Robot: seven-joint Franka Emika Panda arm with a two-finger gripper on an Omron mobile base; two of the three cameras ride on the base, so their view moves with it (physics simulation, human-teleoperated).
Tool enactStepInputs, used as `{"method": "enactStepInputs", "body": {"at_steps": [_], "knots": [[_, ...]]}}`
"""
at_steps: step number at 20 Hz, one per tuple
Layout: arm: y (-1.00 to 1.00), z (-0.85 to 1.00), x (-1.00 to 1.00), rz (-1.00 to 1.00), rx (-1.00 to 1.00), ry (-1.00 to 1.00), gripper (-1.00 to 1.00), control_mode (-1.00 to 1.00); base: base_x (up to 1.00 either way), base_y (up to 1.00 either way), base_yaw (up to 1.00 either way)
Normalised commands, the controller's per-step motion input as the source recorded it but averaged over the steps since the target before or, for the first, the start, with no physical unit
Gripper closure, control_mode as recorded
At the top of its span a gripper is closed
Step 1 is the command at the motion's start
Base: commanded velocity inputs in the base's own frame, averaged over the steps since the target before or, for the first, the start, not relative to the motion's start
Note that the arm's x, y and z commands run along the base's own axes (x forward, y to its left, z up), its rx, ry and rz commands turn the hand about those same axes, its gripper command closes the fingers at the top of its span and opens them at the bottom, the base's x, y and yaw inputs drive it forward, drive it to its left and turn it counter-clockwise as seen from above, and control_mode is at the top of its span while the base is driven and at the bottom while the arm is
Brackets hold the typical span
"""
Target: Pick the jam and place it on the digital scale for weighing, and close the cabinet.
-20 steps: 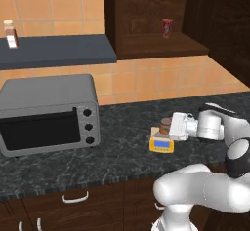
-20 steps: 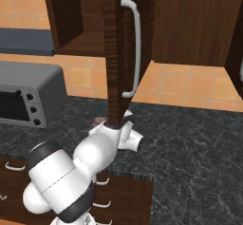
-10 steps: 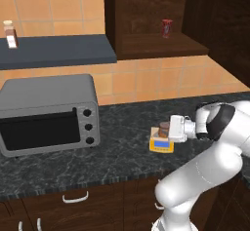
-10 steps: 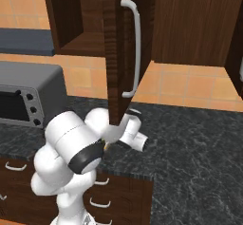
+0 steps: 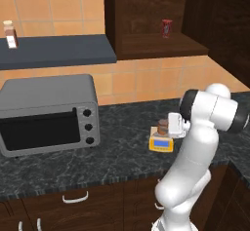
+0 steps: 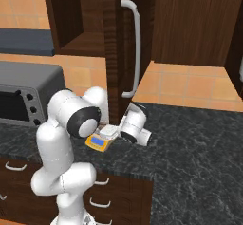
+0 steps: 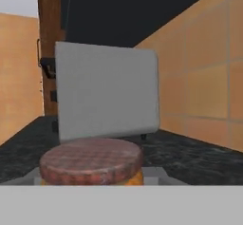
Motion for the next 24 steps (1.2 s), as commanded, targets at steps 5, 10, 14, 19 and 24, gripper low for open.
{"method": "enactStepInputs", "body": {"at_steps": [5,10,14,19,24], "knots": [[0.14,-0.52,0.00,0.02,0.00,0.07,-1.00,-1.00,0.00,0.00,0.00],[0.00,-0.01,-0.09,0.02,0.00,0.00,-1.00,-1.00,0.00,0.00,0.00],[0.08,0.00,-0.29,0.03,0.00,-0.08,-1.00,-1.00,0.00,0.00,0.00],[0.18,0.00,-0.21,0.05,-0.05,-0.19,-1.00,-1.00,0.00,0.00,0.00],[0.00,0.00,0.00,0.02,0.00,-0.14,-1.00,-1.00,0.00,0.00,0.00]]}}
